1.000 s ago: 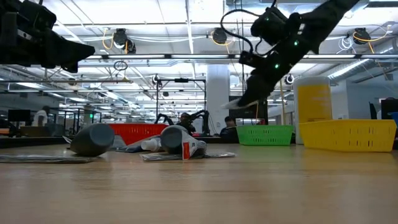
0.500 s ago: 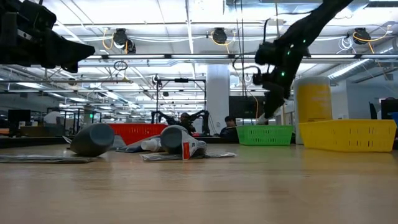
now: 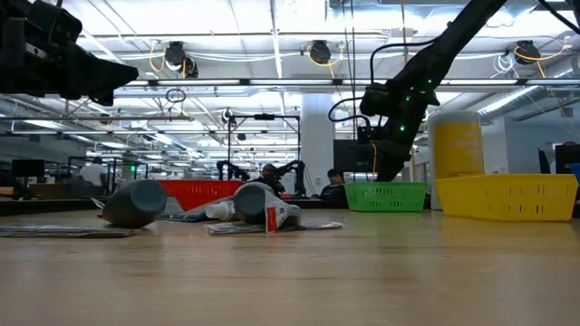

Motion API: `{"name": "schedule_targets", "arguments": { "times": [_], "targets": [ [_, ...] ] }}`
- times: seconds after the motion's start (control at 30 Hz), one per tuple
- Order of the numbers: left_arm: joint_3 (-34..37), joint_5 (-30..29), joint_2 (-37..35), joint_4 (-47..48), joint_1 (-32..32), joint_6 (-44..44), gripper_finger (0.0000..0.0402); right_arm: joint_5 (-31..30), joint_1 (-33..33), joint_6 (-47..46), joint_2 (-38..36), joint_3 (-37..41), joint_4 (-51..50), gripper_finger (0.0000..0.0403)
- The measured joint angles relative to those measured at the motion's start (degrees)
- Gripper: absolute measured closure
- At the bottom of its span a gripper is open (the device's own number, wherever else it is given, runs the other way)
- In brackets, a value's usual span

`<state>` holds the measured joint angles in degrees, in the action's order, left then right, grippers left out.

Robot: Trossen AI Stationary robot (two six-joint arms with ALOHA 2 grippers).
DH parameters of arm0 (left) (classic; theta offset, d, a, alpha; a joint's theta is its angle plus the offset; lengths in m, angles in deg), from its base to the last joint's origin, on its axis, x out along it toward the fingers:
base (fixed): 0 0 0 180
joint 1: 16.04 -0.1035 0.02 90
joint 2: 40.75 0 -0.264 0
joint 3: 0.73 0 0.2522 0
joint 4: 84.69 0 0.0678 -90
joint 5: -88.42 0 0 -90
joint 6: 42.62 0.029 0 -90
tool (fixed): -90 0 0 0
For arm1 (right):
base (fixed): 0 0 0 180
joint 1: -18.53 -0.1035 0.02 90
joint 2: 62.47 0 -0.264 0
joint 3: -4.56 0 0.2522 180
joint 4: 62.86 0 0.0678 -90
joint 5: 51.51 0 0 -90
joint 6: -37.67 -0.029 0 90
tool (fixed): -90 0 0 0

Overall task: Pick & Place Travel size toiletries
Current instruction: Put the white toothpaste into the green bin, then put the blue shave cream into the red bin

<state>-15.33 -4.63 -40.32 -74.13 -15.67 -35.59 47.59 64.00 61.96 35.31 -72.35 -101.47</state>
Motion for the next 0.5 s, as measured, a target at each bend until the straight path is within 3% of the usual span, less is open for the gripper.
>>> {"name": "schedule_targets", "arguments": {
  "times": [0.17, 0.37, 0.5],
  "targets": [
    [0.0, 0.0, 0.0, 0.0, 0.0, 0.0, 0.0394, -0.9, 0.1, 0.0, 0.0, 0.0, 0.0, 0.0291],
    [0.0, 0.0, 0.0, 0.0, 0.0, 0.0, 0.0394, -9.1, -0.2, -0.8, -0.8, 0.0, 2.4, 0.0257],
    [0.0, 0.0, 0.0, 0.0, 0.0, 0.0, 0.0394, -7.9, -2.1, -6.4, -6.0, 0.0, 6.0, 0.0251]
  ]
}}
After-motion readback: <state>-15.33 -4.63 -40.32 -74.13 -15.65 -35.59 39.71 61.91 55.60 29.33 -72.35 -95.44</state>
